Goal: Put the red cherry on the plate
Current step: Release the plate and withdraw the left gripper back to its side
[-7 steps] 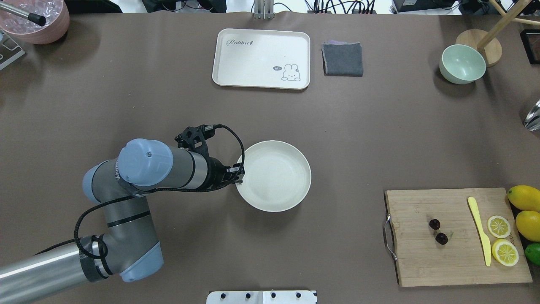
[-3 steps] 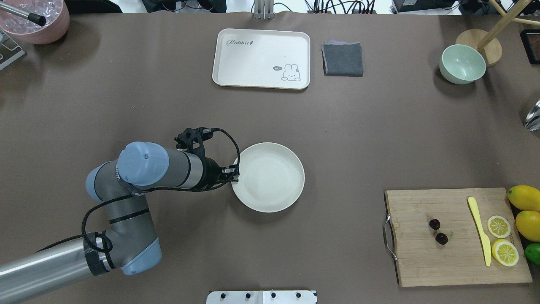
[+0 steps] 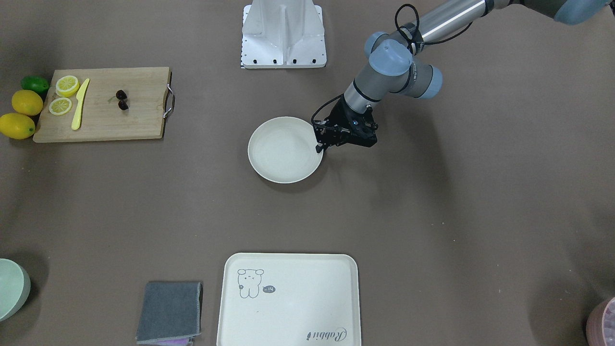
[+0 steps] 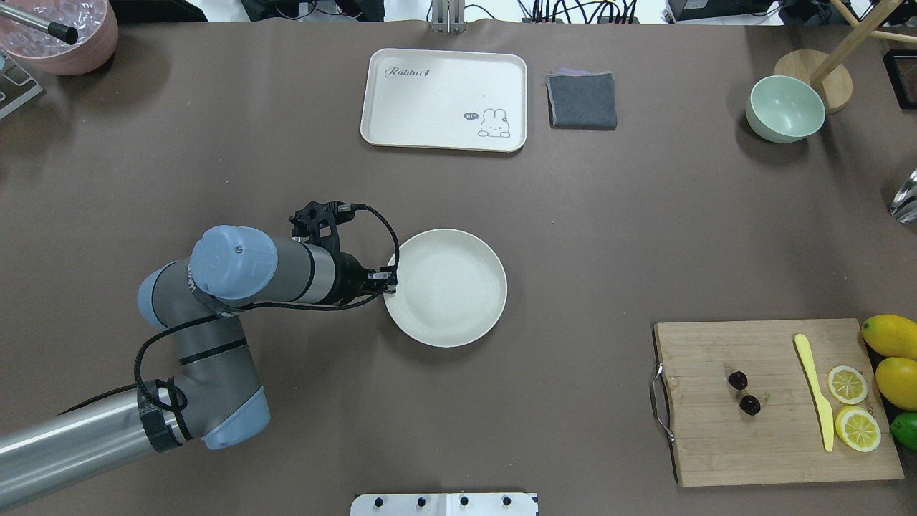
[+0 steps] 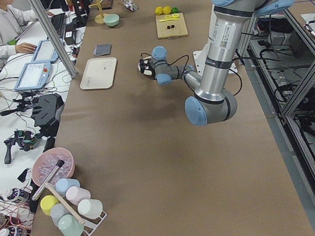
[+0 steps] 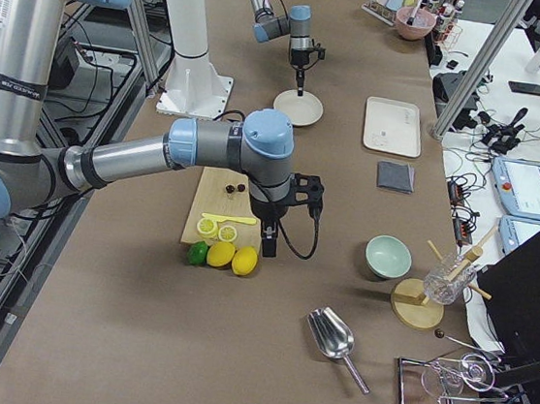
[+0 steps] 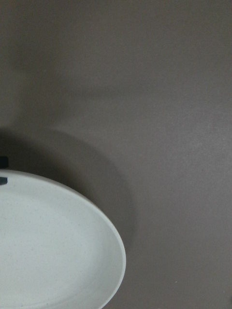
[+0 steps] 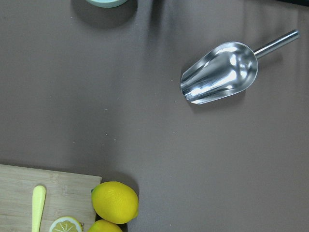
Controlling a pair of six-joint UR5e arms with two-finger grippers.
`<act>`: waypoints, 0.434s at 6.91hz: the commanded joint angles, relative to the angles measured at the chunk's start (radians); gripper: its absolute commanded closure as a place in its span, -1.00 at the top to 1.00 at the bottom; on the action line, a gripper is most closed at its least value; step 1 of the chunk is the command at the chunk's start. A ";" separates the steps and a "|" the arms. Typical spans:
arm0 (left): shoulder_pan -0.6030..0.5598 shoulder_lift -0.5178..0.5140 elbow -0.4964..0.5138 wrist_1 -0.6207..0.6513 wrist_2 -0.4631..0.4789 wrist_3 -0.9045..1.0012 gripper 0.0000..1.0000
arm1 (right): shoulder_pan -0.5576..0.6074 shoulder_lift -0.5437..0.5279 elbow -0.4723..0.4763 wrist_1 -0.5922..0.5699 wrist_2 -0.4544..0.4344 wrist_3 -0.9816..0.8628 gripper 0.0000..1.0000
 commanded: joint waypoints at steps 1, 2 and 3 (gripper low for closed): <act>-0.006 -0.001 0.007 -0.001 0.001 0.009 0.54 | 0.000 0.004 0.002 0.000 -0.002 0.001 1.00; -0.006 0.000 0.019 -0.020 0.001 0.008 0.94 | 0.000 0.001 0.010 -0.002 -0.002 0.001 1.00; -0.027 0.000 0.015 -0.025 -0.006 0.005 0.94 | 0.000 0.003 0.011 -0.002 0.000 0.001 1.00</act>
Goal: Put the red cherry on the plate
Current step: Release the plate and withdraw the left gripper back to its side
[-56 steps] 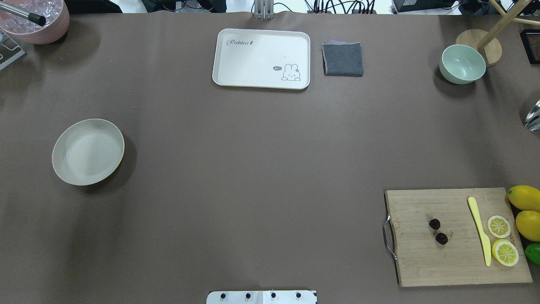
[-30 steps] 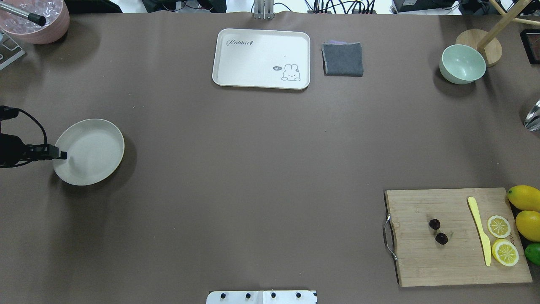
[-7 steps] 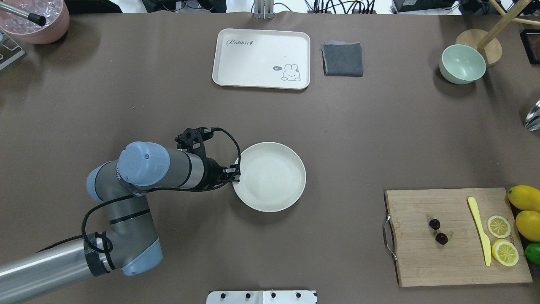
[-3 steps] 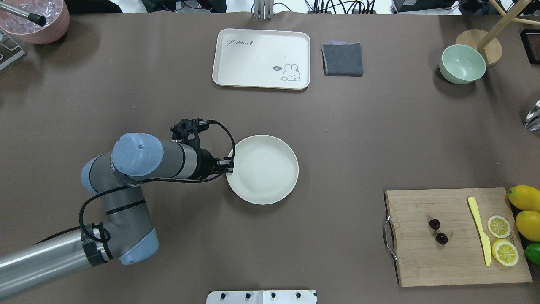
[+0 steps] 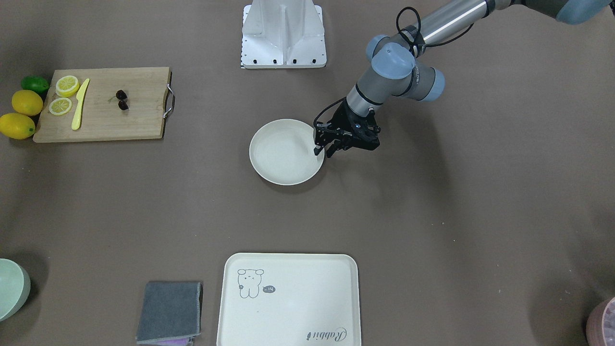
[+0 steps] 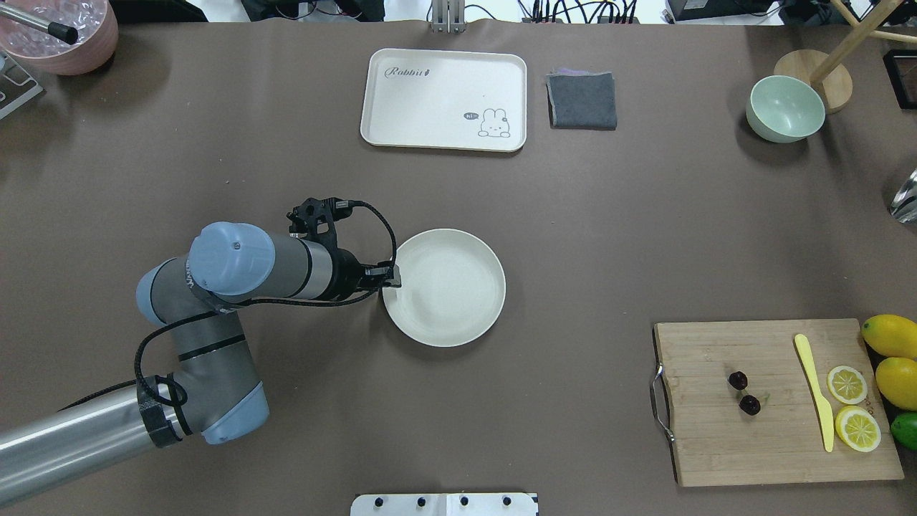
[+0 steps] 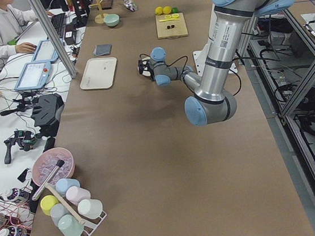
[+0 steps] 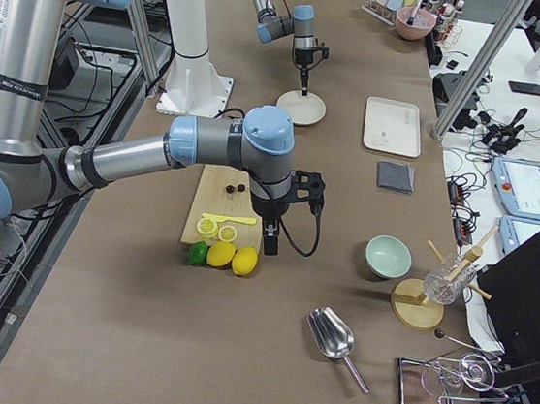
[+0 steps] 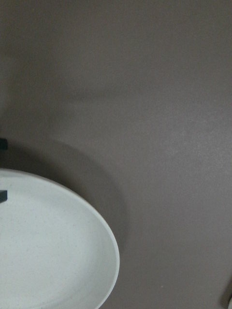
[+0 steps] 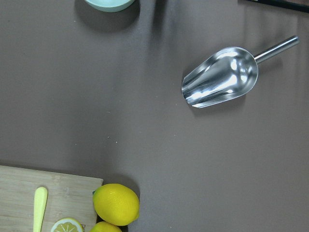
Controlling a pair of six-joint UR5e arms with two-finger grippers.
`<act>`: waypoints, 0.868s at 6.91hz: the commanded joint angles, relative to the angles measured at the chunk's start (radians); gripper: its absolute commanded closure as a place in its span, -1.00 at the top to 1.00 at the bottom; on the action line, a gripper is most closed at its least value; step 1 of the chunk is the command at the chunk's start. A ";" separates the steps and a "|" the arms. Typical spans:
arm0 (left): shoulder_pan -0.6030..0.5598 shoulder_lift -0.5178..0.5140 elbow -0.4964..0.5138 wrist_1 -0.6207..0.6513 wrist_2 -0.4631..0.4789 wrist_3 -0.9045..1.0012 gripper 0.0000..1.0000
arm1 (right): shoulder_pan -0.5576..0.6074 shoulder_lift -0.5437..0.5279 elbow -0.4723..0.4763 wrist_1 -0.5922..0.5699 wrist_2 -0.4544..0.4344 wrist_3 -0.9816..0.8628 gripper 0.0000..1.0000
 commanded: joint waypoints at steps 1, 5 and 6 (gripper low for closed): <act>-0.049 0.002 -0.007 -0.002 -0.059 -0.001 0.94 | 0.000 0.005 0.003 -0.001 0.001 0.000 1.00; -0.466 0.285 -0.148 0.000 -0.529 0.220 0.94 | 0.000 0.004 0.028 -0.008 0.010 0.008 1.00; -0.590 0.374 -0.157 0.000 -0.624 0.338 0.94 | -0.002 0.004 0.028 -0.008 0.016 0.008 1.00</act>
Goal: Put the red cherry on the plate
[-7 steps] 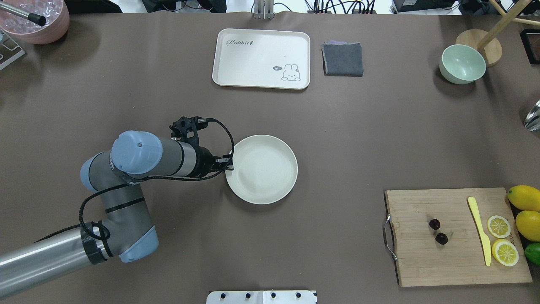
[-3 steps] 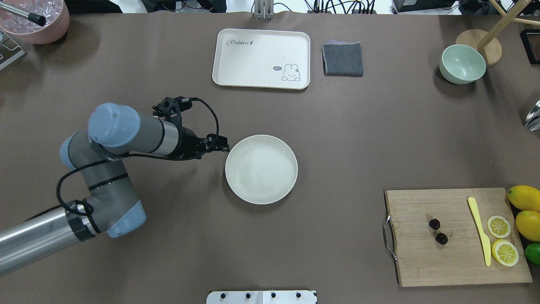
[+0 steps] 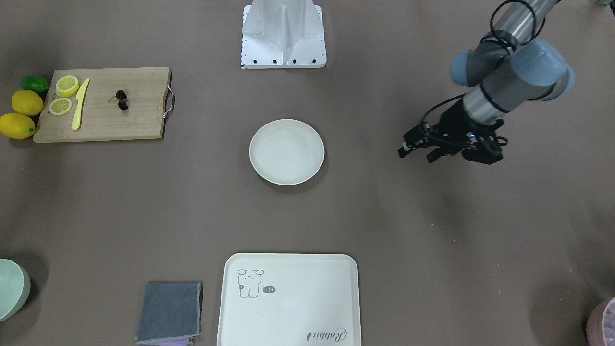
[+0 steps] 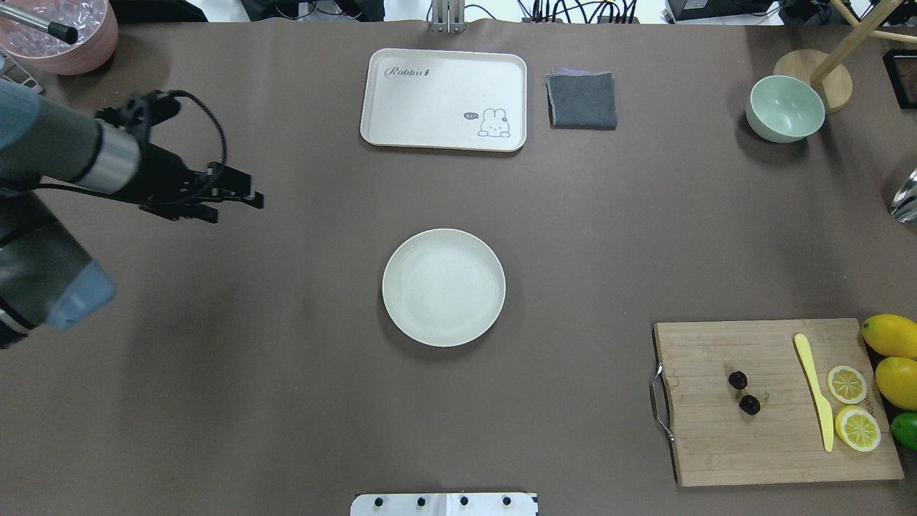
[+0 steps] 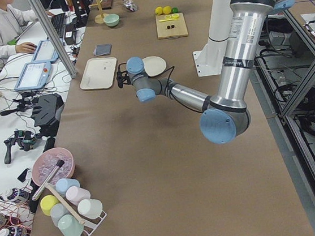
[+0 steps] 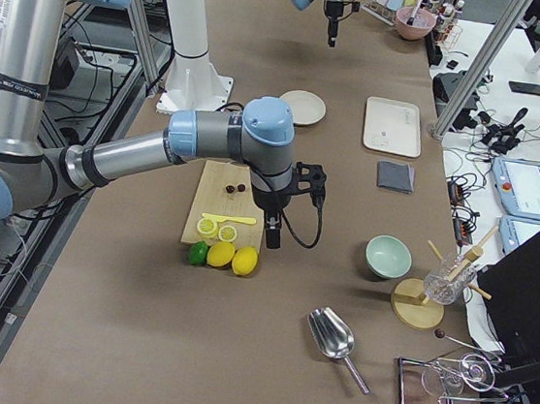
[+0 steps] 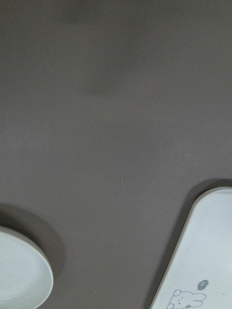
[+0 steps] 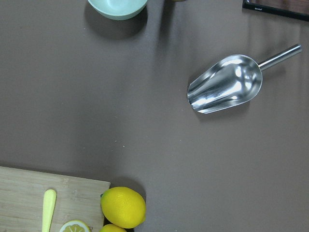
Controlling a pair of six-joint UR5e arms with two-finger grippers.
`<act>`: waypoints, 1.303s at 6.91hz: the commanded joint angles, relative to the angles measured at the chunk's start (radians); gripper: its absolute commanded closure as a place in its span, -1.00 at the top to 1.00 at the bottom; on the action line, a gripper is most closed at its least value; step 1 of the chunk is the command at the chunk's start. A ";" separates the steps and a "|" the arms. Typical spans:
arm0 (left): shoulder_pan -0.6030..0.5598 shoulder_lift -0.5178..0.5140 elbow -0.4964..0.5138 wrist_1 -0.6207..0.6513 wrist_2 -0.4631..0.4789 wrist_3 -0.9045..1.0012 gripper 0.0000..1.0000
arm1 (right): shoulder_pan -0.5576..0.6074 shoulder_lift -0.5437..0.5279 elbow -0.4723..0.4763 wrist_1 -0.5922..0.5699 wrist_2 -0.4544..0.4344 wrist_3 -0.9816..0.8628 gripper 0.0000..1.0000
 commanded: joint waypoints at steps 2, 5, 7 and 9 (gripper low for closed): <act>-0.344 0.262 -0.023 0.001 -0.293 0.381 0.94 | 0.000 -0.001 0.004 -0.002 0.008 0.001 1.00; -0.487 0.347 -0.015 0.075 -0.340 0.589 0.94 | 0.000 -0.001 0.004 -0.002 0.008 0.001 1.00; -0.620 0.338 -0.020 0.413 -0.325 1.008 0.95 | 0.000 -0.001 0.004 -0.003 0.008 0.001 1.00; -0.633 0.325 -0.024 0.496 -0.117 1.099 0.95 | 0.000 -0.002 0.004 -0.005 0.008 0.003 1.00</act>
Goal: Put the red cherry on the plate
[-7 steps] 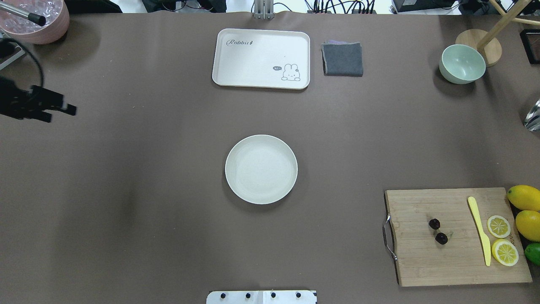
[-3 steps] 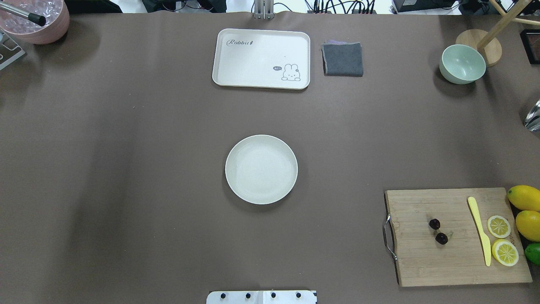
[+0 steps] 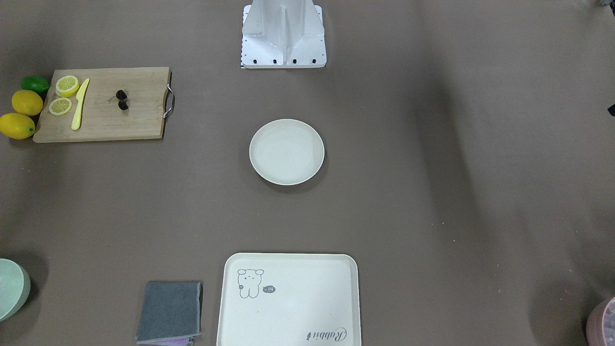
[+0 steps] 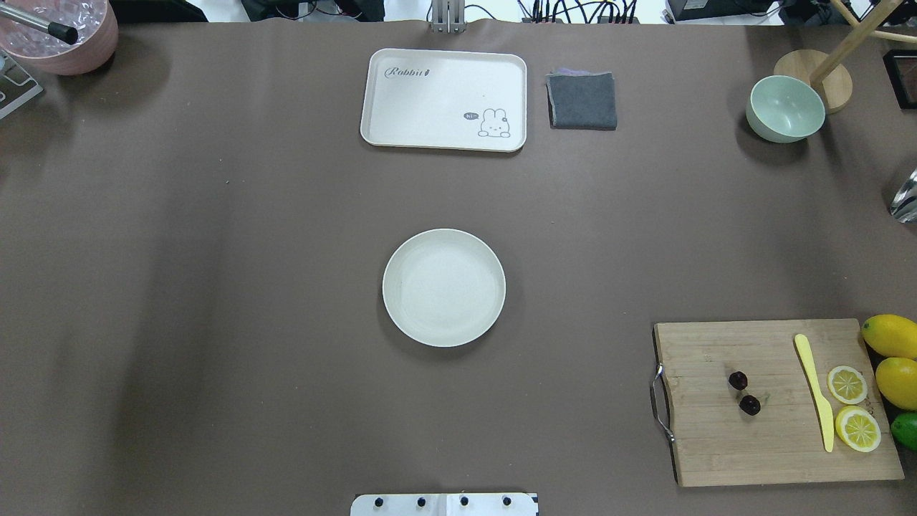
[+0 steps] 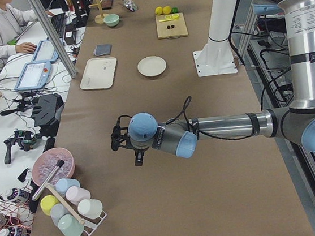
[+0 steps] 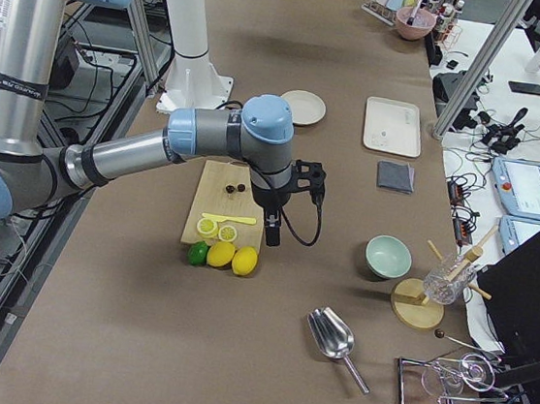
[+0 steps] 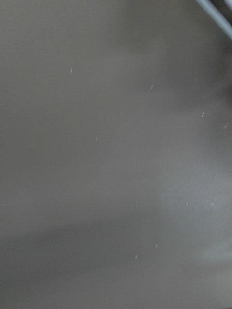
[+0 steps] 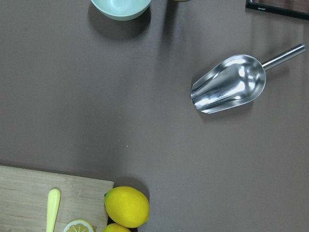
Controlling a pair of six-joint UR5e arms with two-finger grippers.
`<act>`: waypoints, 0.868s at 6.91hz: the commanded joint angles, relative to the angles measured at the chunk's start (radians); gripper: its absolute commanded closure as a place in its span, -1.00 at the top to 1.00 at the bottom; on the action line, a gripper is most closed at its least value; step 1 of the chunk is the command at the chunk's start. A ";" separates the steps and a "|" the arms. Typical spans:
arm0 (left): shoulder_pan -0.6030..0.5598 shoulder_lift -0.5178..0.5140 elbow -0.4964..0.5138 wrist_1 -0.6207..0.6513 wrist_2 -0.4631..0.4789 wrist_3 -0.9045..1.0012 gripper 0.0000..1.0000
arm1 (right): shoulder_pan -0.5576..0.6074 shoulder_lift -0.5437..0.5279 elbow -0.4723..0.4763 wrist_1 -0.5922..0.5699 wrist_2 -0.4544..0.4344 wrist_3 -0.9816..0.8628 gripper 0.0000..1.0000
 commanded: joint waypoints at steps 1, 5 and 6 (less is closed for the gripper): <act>-0.014 -0.005 -0.003 0.093 0.135 0.061 0.95 | 0.001 -0.004 -0.002 -0.002 0.000 0.000 1.00; -0.090 -0.019 -0.003 0.215 0.250 0.150 0.95 | 0.004 -0.050 0.040 -0.001 0.002 0.000 1.00; -0.092 -0.026 -0.002 0.219 0.250 0.152 0.95 | -0.001 -0.044 0.041 0.001 0.002 0.011 1.00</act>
